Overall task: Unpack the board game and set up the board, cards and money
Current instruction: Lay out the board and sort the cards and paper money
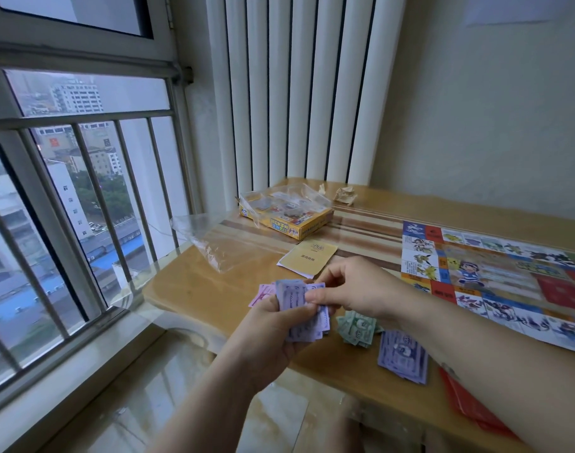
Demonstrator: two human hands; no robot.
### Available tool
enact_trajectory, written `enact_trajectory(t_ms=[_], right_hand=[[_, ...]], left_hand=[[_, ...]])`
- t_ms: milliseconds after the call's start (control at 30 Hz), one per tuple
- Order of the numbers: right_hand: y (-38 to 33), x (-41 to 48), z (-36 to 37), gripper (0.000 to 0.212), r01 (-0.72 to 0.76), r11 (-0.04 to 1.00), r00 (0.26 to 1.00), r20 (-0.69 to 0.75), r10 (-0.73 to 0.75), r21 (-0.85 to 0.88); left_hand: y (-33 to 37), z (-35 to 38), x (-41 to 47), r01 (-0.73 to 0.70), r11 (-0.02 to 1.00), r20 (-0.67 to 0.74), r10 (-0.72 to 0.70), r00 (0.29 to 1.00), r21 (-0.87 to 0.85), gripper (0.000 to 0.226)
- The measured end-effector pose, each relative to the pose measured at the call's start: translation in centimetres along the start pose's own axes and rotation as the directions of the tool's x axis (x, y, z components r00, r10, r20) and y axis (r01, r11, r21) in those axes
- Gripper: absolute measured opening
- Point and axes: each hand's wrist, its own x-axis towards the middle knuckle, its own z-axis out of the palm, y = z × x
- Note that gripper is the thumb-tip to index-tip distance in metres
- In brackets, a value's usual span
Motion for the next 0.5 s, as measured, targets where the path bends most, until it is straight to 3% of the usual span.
enact_trajectory(t_ms=[133,367,500], right_hand=[[0.6,-0.7,-0.6,0.007,-0.037,0.999,0.999,-0.014,0.037,0.023],[1.8,-3.3,-2.4,0.012,-0.072,0.988,0.997,-0.008,0.074,0.138],[2.7,-4.5,-3.9,0.008,-0.068,0.994,0.997,-0.033,0.072,0.086]], left_hand=[[-0.3,0.2,0.0,0.028,0.996,0.032,-0.025,0.999,-0.080,0.027],[-1.7,2.3,0.3,-0.009,0.996,-0.019,0.010,1.000,0.083,0.018],[-2.9,4.4,0.3,0.025,0.996,-0.071,-0.019,0.997,0.090,0.014]])
